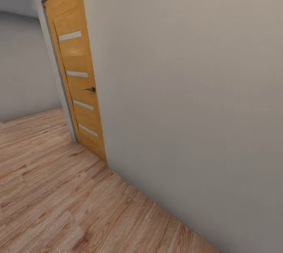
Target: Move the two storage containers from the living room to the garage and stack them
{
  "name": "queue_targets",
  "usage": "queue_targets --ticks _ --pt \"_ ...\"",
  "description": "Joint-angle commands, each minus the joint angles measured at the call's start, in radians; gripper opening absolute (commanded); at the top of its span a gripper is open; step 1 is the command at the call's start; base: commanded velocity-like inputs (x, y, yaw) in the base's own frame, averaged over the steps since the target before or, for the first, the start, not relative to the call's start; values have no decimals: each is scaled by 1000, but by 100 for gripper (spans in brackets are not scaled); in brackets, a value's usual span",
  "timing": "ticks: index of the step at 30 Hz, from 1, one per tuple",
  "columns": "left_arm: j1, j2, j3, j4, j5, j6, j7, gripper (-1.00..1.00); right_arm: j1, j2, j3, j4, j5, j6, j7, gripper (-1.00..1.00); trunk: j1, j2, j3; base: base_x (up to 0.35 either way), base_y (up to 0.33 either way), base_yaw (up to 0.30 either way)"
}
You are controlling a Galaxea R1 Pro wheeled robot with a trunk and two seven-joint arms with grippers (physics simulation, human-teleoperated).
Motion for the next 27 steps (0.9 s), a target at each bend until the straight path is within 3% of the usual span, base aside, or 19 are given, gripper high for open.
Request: queue_targets --ticks 1,27 --pt "0 0 4 0 5 -1 1 100 -1 0 7 2 0 -5 1 100 0 -1 -1 82 0 300" --pt "0 -1 4 0 6 -1 1 100 -1 0 6 2 -3 -6 1 100 0 -1 -1 87 0 300"
